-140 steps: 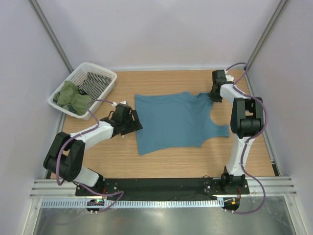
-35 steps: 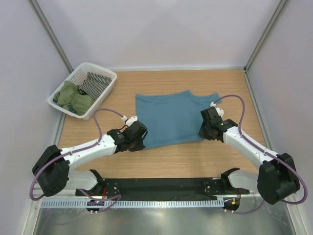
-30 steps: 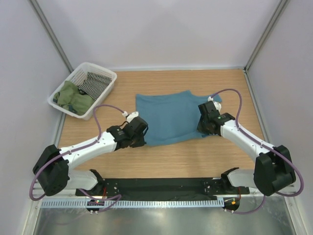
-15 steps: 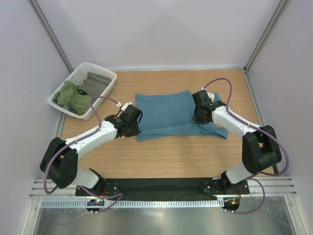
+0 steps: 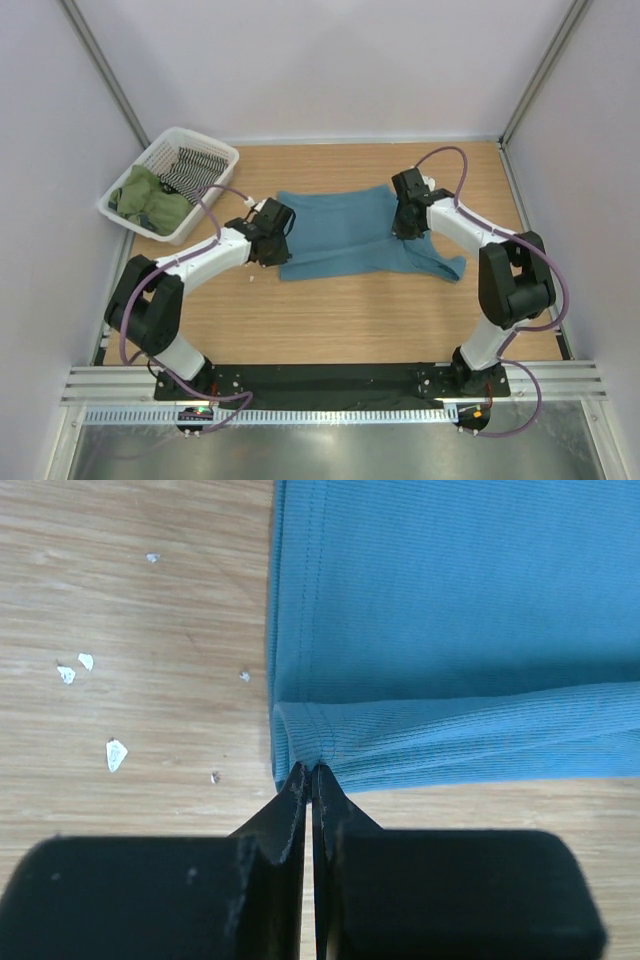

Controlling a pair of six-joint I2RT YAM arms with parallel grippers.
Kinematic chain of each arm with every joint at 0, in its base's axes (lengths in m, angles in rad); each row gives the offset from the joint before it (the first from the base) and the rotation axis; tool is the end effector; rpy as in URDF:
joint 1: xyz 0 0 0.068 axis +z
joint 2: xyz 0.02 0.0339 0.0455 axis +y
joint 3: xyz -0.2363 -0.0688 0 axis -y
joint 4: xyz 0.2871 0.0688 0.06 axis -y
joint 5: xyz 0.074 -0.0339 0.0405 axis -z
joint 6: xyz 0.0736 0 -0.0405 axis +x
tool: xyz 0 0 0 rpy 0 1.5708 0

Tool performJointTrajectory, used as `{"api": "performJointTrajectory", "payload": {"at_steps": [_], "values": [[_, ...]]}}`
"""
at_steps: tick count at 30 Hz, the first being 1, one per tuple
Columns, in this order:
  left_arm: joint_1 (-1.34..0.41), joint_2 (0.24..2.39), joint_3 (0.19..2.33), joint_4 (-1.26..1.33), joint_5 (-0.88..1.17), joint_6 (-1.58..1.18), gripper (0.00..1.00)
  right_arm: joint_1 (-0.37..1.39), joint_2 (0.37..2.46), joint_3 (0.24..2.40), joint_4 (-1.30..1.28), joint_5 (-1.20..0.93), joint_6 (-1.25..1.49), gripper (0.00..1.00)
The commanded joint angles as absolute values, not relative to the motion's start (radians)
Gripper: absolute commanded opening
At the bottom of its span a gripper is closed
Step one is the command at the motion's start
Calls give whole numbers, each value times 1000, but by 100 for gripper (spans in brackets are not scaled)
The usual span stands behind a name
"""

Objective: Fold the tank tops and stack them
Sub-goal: Fold the tank top

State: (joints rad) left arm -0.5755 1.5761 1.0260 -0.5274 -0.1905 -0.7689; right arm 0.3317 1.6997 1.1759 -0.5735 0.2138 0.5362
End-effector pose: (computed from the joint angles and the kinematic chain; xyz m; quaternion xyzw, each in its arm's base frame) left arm 0.3152 -0.1878 0.1220 -0.1163 0.9586 -0.0792 0.2476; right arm 0.3791 0.1140 0.1263 0.1236 0.9590 0.0039 0.2552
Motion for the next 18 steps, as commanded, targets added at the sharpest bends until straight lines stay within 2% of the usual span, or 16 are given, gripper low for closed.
{"api": "performJointTrajectory", "payload": {"at_steps": [1, 18], "values": [[-554, 1606, 1080, -511, -184, -738, 0, 322, 1727, 1261, -563, 219, 511, 1], [-485, 1730, 1193, -528, -201, -706, 0, 302, 1885, 1417, -581, 216, 497, 3]]}}
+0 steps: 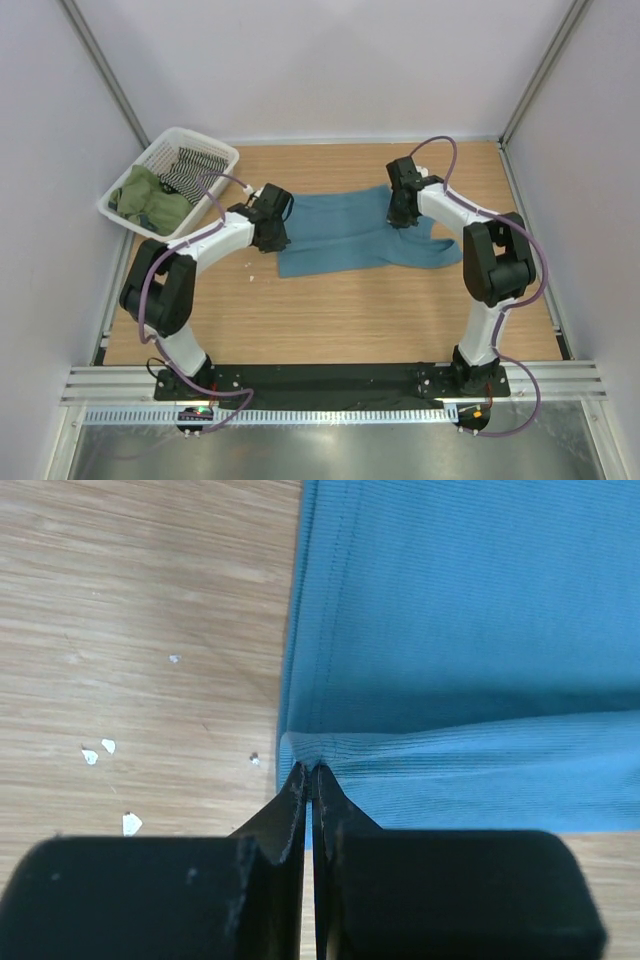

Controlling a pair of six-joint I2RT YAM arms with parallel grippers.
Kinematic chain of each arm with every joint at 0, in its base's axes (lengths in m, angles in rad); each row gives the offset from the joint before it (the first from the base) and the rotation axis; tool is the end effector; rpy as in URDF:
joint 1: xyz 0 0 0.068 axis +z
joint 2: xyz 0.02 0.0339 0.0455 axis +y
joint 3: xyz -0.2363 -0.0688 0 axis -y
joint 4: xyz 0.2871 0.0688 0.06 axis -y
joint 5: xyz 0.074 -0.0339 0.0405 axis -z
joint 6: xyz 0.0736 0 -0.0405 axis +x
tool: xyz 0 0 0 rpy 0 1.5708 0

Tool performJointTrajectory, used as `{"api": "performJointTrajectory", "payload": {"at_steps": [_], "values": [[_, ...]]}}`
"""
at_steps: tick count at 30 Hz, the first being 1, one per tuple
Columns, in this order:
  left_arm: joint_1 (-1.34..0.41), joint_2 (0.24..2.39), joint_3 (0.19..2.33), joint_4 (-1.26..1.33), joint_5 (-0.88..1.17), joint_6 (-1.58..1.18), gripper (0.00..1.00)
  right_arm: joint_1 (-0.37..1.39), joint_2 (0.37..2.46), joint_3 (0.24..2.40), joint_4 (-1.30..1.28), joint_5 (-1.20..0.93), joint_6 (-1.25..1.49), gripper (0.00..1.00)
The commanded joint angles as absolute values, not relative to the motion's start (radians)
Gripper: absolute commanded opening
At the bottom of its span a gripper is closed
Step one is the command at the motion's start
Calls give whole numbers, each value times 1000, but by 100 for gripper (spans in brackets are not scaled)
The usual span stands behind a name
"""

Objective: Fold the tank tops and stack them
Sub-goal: Fold the tank top

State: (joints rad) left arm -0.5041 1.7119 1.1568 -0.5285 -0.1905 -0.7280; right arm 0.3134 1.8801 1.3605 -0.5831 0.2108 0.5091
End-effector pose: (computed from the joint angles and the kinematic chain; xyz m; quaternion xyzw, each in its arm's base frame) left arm 0.3546 -0.1797 0.1179 -0.1307 0.9575 -0.0634 0.2493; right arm 0.4203 0.1200 0.1178 0.1188 0.9603 -0.0016 0.2523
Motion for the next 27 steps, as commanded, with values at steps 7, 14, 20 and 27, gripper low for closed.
{"api": "performJointTrajectory", "payload": {"at_steps": [7, 14, 20, 27], "values": [[-463, 1759, 1200, -512, -186, -704, 1, 293, 1908, 1453, -583, 207, 494, 11], [-453, 1717, 1187, -483, -144, -686, 50, 291, 1853, 1433, -569, 199, 491, 52], [-454, 1612, 1154, -471, -150, -684, 63, 293, 1718, 1315, -540, 189, 480, 51], [-456, 1565, 1105, -459, -97, -696, 61, 293, 1676, 1212, -479, 106, 469, 60]]}}
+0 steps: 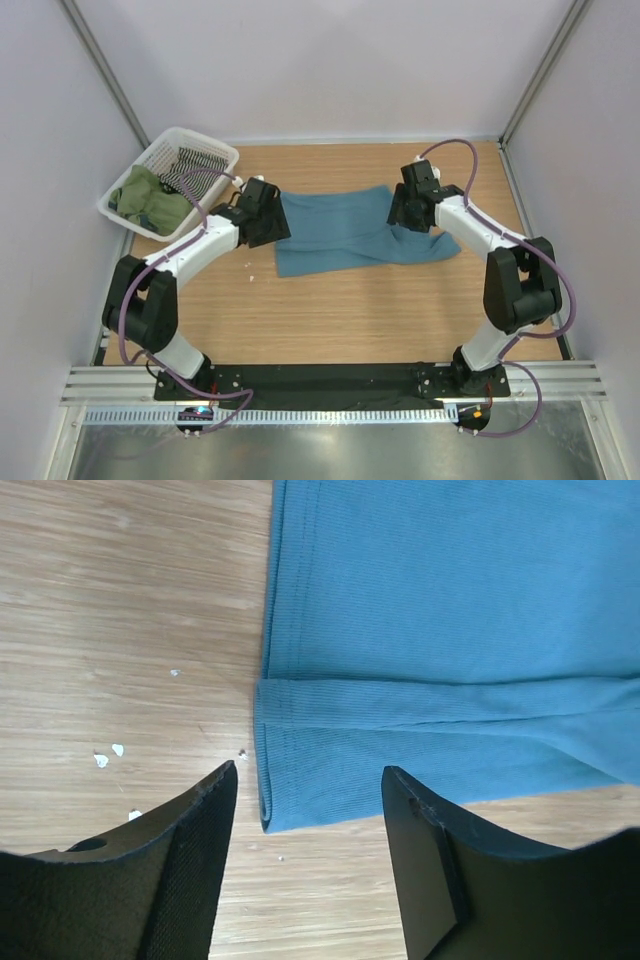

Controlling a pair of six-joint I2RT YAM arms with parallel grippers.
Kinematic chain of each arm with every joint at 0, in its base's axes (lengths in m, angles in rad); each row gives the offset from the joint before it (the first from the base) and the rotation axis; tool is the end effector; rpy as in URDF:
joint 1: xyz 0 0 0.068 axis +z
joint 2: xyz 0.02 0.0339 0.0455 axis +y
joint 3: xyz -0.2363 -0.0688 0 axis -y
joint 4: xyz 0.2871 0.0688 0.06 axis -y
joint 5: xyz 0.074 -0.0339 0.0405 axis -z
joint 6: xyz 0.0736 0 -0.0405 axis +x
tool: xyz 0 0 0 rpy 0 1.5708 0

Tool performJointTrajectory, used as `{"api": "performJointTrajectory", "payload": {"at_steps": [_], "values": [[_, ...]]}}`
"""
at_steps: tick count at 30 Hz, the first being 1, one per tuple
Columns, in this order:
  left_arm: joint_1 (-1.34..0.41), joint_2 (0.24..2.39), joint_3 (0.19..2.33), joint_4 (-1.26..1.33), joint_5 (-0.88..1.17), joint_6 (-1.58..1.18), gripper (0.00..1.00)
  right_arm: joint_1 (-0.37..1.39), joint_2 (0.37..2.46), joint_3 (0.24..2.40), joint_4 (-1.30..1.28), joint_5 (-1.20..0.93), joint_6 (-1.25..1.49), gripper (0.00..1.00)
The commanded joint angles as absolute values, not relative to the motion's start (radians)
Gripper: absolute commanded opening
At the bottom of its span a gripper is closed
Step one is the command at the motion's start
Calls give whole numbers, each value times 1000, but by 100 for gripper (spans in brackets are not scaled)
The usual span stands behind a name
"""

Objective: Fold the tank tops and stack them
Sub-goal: Fold the tank top

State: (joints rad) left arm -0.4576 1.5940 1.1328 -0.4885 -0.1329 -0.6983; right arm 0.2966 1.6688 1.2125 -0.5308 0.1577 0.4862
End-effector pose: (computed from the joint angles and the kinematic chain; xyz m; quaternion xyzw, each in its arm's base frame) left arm 0.3585 -0.1657 0.1562 -0.1342 0.9408 -0.1136 0.2899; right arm 0.3937 0.1082 0.1536 0.1129 0.9483 0.0397 0.2939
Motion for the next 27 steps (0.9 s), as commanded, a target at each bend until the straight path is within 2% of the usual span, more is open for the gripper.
{"api": "performJointTrajectory", "payload": {"at_steps": [1, 6, 8, 14, 17, 18, 20, 27], "values": [[-456, 1562, 1098, -457, -88, -696, 60, 291, 1687, 1219, -480, 98, 469, 59], [-456, 1528, 1062, -456, -87, -692, 59, 291, 1755, 1259, -477, 94, 460, 57], [-456, 1517, 1051, -457, -92, -687, 58, 293, 1782, 1272, -471, 87, 459, 51], [-454, 1529, 1058, -468, -97, -677, 55, 293, 1845, 1308, -457, 69, 463, 41], [-456, 1543, 1066, -471, -95, -673, 55, 293, 1856, 1319, -454, 69, 468, 24], [-456, 1545, 1068, -472, -95, -673, 55, 293, 1855, 1322, -457, 74, 469, 12], [-456, 1546, 1071, -471, -97, -670, 54, 293, 1850, 1327, -460, 95, 474, 3], [-456, 1565, 1104, -489, -120, -655, 54, 265, 1839, 1342, -468, 114, 483, 1]]}}
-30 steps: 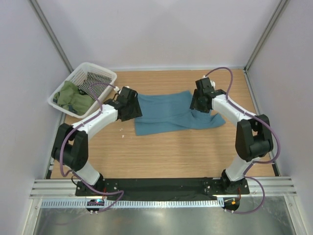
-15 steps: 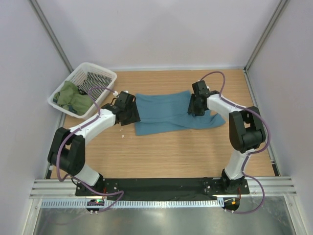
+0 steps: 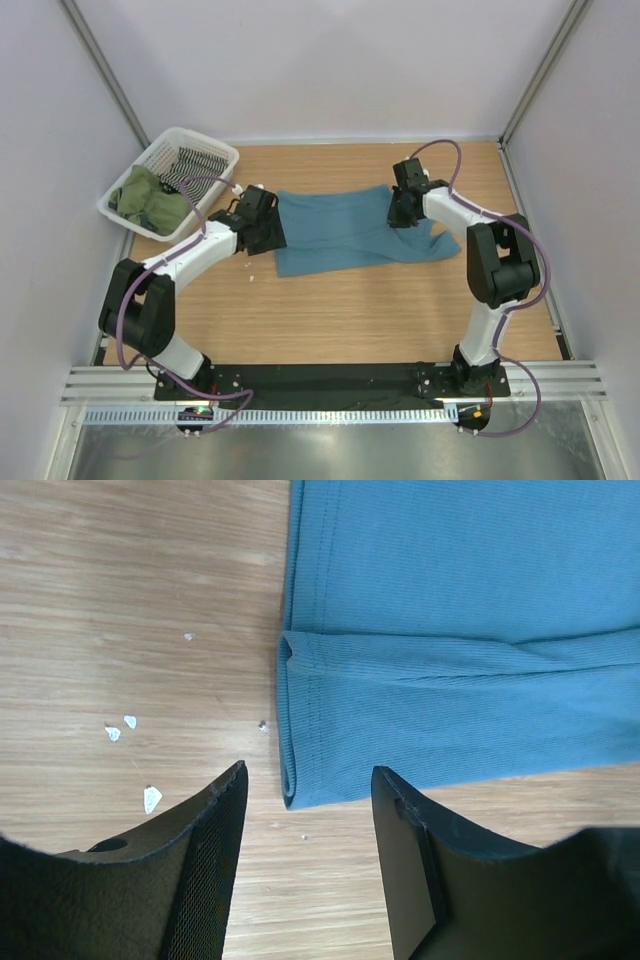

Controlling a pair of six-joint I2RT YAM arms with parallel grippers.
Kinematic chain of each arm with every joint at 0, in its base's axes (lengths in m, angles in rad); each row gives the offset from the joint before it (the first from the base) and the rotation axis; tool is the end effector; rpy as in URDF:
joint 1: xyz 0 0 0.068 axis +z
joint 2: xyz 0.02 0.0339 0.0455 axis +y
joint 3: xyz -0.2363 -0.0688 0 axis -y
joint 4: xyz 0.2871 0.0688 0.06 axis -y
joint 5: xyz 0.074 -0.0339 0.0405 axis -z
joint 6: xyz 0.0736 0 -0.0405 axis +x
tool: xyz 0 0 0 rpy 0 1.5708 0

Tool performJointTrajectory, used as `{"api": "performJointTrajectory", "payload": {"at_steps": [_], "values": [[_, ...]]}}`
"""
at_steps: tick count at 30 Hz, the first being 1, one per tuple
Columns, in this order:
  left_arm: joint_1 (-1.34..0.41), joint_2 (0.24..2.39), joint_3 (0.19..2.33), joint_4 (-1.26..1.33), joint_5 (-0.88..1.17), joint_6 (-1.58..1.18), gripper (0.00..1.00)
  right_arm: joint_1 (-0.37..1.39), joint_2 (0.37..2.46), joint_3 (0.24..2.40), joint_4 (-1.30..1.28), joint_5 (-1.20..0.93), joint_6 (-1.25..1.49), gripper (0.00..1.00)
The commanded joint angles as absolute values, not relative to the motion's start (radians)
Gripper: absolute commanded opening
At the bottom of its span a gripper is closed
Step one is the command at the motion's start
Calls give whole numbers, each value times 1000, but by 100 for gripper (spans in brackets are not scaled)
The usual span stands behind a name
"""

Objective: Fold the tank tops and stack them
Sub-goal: Fold the tank top

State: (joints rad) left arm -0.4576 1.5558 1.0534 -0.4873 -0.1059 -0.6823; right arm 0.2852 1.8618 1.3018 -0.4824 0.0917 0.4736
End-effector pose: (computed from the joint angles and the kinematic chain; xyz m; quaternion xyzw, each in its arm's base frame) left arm 0.3423 -0.1599 0.1411 -0.1223 0.9490 -0.1117 0.2682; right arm 0.4214 0.1165 0.1110 0.1026 0.9589 0.0555 0.2587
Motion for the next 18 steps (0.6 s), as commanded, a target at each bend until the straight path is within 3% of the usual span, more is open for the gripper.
{"api": "performJointTrajectory", "payload": {"at_steps": [1, 11, 18], "values": [[-456, 1568, 1109, -492, -120, -655, 54, 262, 1841, 1342, -466, 114, 485, 1], [-454, 1621, 1164, -500, -141, -650, 54, 235, 1910, 1404, -462, 101, 495, 1], [-456, 1634, 1144, -489, -109, -663, 54, 230, 1953, 1427, -459, 98, 494, 8]]}}
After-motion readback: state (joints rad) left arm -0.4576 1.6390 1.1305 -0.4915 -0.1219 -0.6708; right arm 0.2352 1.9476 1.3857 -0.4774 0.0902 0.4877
